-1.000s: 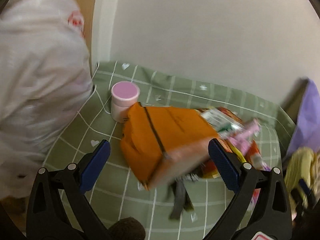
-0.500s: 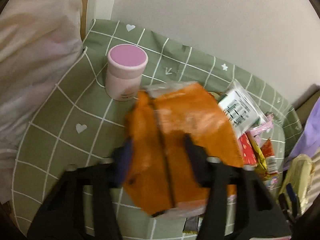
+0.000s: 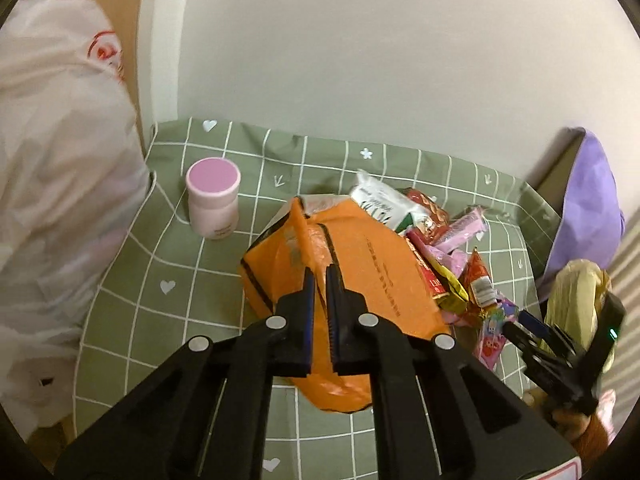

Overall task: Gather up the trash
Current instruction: 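Grasp the orange bag with the left tool while the right tool grasps the pink tissue pack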

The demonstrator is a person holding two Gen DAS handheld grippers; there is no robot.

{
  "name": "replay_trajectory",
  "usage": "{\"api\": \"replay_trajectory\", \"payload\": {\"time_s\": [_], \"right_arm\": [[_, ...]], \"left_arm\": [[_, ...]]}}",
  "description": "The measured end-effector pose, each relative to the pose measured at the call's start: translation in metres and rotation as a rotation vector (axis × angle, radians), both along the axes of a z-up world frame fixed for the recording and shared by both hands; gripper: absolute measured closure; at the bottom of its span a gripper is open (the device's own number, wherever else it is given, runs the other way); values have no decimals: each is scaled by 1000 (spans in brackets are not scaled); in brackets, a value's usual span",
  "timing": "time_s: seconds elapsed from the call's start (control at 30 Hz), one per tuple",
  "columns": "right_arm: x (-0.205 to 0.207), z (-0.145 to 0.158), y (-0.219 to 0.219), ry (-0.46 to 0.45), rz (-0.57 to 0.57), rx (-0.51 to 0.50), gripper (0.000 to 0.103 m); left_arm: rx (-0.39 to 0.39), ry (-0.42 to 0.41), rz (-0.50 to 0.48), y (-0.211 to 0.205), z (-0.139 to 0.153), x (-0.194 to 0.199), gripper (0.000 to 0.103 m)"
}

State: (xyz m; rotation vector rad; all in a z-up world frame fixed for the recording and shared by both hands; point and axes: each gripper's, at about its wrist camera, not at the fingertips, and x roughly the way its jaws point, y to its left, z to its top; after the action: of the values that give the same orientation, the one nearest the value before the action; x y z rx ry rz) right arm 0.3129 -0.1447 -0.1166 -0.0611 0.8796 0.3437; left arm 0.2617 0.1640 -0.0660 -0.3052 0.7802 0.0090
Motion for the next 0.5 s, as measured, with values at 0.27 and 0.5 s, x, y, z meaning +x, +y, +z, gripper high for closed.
{"api": "replay_trajectory", "payload": {"time_s": [0.27, 0.5], "right_arm": [[1, 5, 12, -20, 61, -47, 98], [-10, 40, 0, -90, 47, 31, 98]], "left_arm": [[41, -40, -11, 4, -2, -10, 69], [46, -41, -41, 12, -12, -7, 52]]}}
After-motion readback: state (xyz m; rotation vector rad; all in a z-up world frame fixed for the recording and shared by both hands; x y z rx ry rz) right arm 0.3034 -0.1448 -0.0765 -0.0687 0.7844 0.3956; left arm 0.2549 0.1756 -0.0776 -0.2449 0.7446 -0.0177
